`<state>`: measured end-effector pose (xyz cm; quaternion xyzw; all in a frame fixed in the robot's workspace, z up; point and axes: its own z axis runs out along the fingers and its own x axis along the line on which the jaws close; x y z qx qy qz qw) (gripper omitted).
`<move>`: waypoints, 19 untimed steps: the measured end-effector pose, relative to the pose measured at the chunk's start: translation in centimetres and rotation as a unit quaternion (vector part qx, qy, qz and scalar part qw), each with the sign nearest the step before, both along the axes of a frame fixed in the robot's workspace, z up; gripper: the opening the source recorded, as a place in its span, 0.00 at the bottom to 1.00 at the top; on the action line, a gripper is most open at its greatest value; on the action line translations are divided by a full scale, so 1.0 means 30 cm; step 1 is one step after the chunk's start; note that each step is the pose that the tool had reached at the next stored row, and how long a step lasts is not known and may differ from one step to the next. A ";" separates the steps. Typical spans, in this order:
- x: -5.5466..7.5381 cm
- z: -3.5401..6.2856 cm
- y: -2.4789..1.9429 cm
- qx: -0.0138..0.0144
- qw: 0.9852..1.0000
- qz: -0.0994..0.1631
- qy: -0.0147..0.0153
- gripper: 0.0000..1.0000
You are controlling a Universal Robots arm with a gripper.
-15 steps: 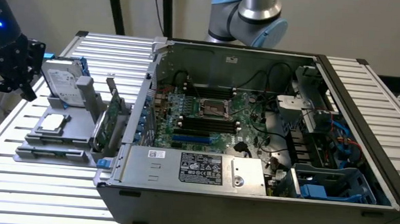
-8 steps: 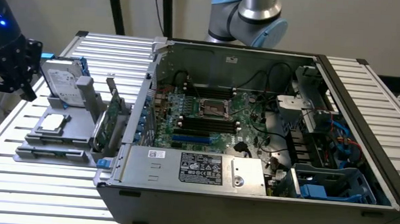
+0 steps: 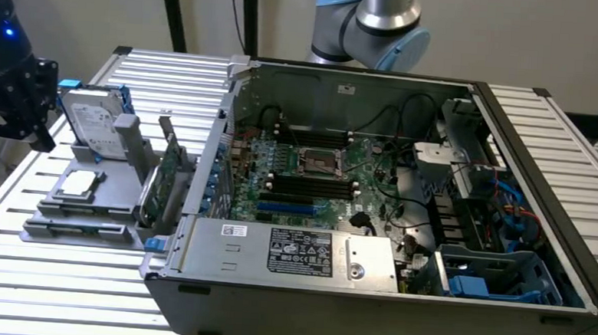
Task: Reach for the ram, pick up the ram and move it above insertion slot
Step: 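Pick up the ram and move it above insertion slot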
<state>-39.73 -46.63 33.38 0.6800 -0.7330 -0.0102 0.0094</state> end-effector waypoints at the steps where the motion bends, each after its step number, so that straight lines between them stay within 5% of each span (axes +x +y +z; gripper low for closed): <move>1: 0.000 -0.001 0.000 0.000 1.000 0.009 -0.001 0.11; 5: 0.000 -0.004 0.000 0.000 0.999 0.044 -0.005 0.11; 10: 0.001 -0.004 -0.001 0.000 0.999 0.050 -0.005 0.12; 14: 0.003 -0.016 -0.010 0.001 0.999 0.050 -0.005 0.24; 15: 0.003 -0.022 -0.014 0.002 0.999 0.050 -0.005 0.36; 19: 0.005 -0.046 -0.034 0.002 0.999 0.050 -0.005 0.42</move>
